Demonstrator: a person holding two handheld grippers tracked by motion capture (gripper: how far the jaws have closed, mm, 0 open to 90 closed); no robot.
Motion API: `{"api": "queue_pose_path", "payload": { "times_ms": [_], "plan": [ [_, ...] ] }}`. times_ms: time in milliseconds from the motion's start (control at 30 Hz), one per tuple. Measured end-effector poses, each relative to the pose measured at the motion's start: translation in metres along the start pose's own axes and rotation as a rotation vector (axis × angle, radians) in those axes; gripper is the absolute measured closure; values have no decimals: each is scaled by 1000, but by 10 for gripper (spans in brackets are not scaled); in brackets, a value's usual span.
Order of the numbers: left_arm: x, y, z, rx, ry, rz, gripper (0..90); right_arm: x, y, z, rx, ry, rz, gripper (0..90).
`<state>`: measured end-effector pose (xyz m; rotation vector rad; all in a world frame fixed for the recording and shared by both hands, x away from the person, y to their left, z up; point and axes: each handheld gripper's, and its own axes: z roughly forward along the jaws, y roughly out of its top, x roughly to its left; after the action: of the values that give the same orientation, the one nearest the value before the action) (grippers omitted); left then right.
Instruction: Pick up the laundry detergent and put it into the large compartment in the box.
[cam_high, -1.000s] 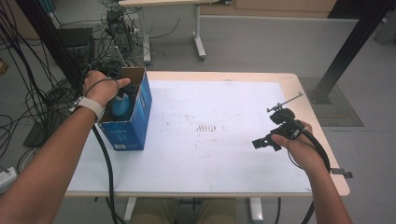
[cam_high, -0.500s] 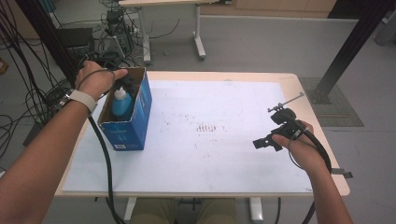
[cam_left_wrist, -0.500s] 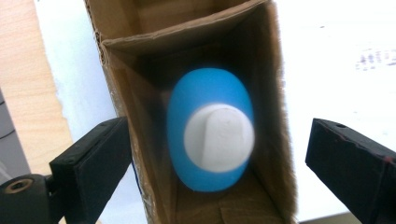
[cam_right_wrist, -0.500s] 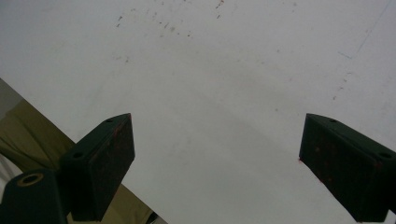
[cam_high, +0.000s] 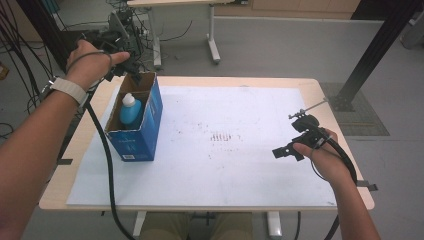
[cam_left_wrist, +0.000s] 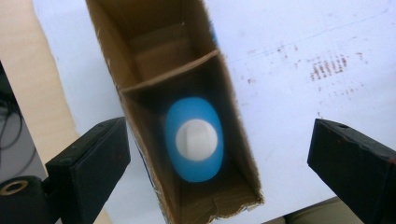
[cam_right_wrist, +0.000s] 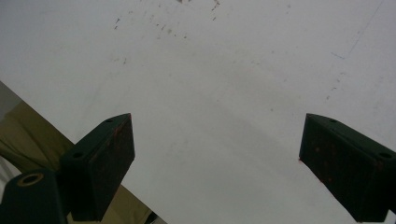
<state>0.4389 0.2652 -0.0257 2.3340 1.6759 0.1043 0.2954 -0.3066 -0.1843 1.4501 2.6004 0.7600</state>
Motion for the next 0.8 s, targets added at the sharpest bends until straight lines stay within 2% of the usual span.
{"api": "queue_pose_path", "payload": {
  "times_ms": [133,333,467,600,733,800],
  "plan": [
    [-11,2,-17,-22,-4,78,60,0,1,-1,1,-1,1,100],
    [-29,16,-31,-12,-4,205,61,1,2,-3,-2,-3,0,100],
    [-40,22,-35,-5,1,272,61,0,0,-5,-3,-5,3,100],
    [-49,29,-35,10,-29,334,60,-2,-2,-5,-4,-5,11,100],
    [-64,37,-33,32,-34,420,60,-4,-4,-5,-5,-3,17,100],
    [-69,39,-31,37,-50,460,59,-5,-5,-5,-7,-3,21,100]
  ]
}}
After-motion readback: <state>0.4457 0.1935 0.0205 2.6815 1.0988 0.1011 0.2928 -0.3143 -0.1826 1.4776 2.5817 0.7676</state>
